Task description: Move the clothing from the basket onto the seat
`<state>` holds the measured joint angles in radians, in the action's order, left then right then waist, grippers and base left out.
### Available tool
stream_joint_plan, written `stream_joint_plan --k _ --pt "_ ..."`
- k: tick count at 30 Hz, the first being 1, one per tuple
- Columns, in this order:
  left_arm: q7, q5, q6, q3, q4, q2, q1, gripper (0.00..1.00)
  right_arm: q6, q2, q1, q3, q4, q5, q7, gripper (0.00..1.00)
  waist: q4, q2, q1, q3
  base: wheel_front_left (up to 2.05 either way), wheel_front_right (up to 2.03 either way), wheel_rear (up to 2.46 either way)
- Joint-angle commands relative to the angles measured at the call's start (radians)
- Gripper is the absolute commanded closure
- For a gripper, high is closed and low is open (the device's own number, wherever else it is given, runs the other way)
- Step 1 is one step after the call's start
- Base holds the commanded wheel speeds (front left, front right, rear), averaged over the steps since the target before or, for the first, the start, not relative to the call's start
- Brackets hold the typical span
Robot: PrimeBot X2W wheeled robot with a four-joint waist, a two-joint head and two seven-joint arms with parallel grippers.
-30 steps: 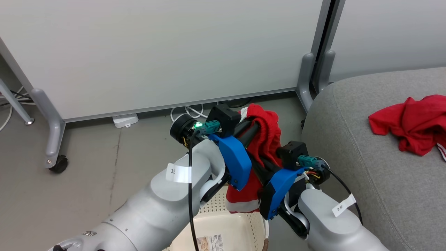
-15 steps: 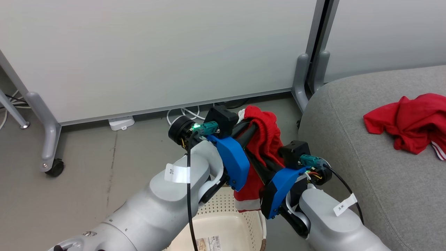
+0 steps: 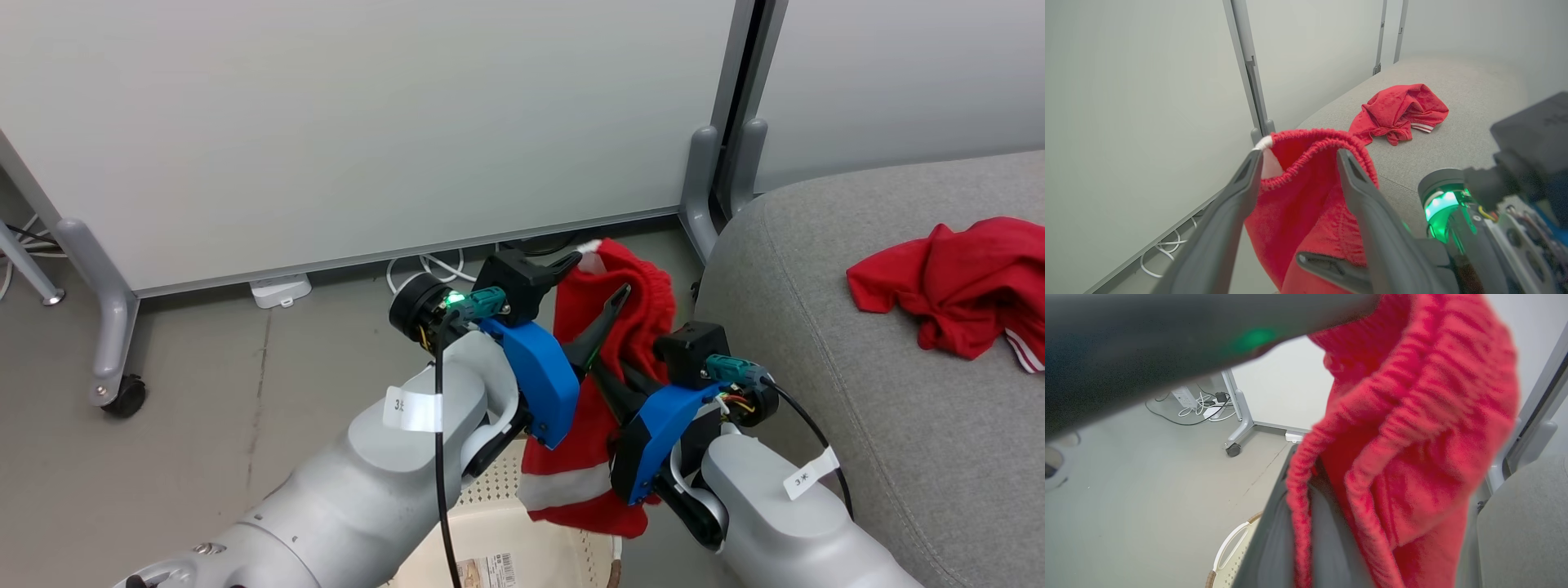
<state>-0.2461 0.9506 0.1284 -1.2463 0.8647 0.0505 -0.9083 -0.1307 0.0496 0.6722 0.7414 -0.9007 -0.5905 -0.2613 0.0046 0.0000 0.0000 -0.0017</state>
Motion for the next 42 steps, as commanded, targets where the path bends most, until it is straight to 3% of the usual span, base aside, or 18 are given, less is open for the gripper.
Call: stream_joint_plan --k 1,9,15,26,30,35,42 --pt "-0.004 0.001 -0.003 -0.004 0.004 0.000 0.006 0.00 0.000 0.001 0.004 -0.003 0.004 0.008 -0.005 1.00 0.000 0.0000 0.0000 0.000 0.00 0.00 0.00" --pt "-0.014 0.005 -0.006 0.014 0.008 0.004 0.036 0.00 0.000 0.001 -0.015 -0.027 0.008 0.021 -0.005 1.00 0.002 0.0000 0.0000 -0.005 0.00 0.00 0.00" --pt "-0.020 -0.030 -0.025 0.074 -0.036 0.042 0.077 0.00 0.000 0.001 -0.030 -0.052 0.007 0.037 -0.005 1.00 0.008 0.0000 0.0000 -0.007 0.00 0.00 0.00" --pt "-0.020 -0.254 -0.101 0.364 -0.307 0.178 0.346 0.00 0.000 0.001 -0.051 -0.097 0.020 0.074 -0.005 1.00 0.007 0.0000 0.0000 -0.002 0.00 0.00 0.00" --pt "-0.020 -0.335 -0.109 0.482 -0.387 0.213 0.470 0.00 0.000 0.001 -0.056 -0.112 0.027 0.086 -0.005 1.00 0.004 0.0000 0.0000 0.001 0.00 0.00 0.00" --pt "-0.020 -0.422 -0.100 0.599 -0.452 0.218 0.582 0.00 0.000 0.001 -0.065 -0.136 0.035 0.099 -0.005 1.00 0.006 0.0000 0.0000 0.005 0.00 0.00 0.00" --pt "-0.020 -0.531 -0.074 0.736 -0.517 0.175 0.693 0.00 0.000 0.001 -0.076 -0.156 0.053 0.112 -0.005 1.00 0.009 0.0000 0.0000 0.011 0.00 0.00 0.00"
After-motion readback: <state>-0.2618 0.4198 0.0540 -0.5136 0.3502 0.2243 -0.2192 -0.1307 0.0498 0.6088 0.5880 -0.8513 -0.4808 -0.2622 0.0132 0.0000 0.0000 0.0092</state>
